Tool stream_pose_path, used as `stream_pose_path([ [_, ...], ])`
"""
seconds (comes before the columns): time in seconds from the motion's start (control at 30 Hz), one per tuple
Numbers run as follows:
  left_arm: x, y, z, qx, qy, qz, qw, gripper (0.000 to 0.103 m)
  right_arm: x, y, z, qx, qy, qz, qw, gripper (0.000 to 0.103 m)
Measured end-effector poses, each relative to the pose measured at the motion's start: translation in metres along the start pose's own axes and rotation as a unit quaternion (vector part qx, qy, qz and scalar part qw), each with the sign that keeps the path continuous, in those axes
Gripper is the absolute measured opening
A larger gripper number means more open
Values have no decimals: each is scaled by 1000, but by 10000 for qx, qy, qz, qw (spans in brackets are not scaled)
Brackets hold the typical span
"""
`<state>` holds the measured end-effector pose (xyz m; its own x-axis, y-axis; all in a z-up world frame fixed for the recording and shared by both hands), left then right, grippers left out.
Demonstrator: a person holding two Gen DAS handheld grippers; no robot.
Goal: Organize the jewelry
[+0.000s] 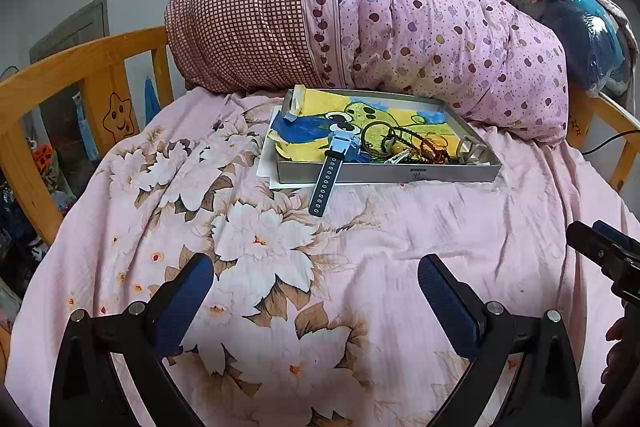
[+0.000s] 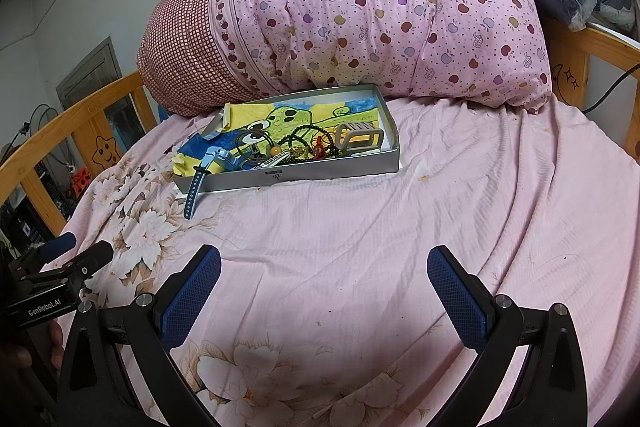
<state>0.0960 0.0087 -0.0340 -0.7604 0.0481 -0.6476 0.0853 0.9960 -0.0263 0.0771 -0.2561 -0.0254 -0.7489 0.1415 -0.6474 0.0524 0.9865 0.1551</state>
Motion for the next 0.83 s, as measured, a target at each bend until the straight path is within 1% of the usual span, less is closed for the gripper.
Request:
stream_pose_path([
  [0.17, 1, 0, 0, 14, 38, -27, 10000, 103, 1, 1, 0, -11, 5, 4, 10000, 101],
  [0.37, 3, 1, 2, -66, 120, 12, 9999, 103, 1, 2, 0, -10, 13, 15, 10000, 101],
  [0.53, 5, 2, 4, -60, 272, -49, 9996, 103, 2, 4, 0, -12, 24, 7, 10000, 101],
  [0.83, 5, 4, 5, -61, 275, -68, 9996, 103, 5, 5, 2, -30, 76, 15, 10000, 101],
])
Point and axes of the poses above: each gripper's, at about its wrist camera, not at the fingertips, and z roughly the way its jaws point, y to its left, x to its underside, the point moved 5 cm from there along z, roughly the way its jaws point, and after that the axes turned 12 degrees about y, right-handed, at the moved point
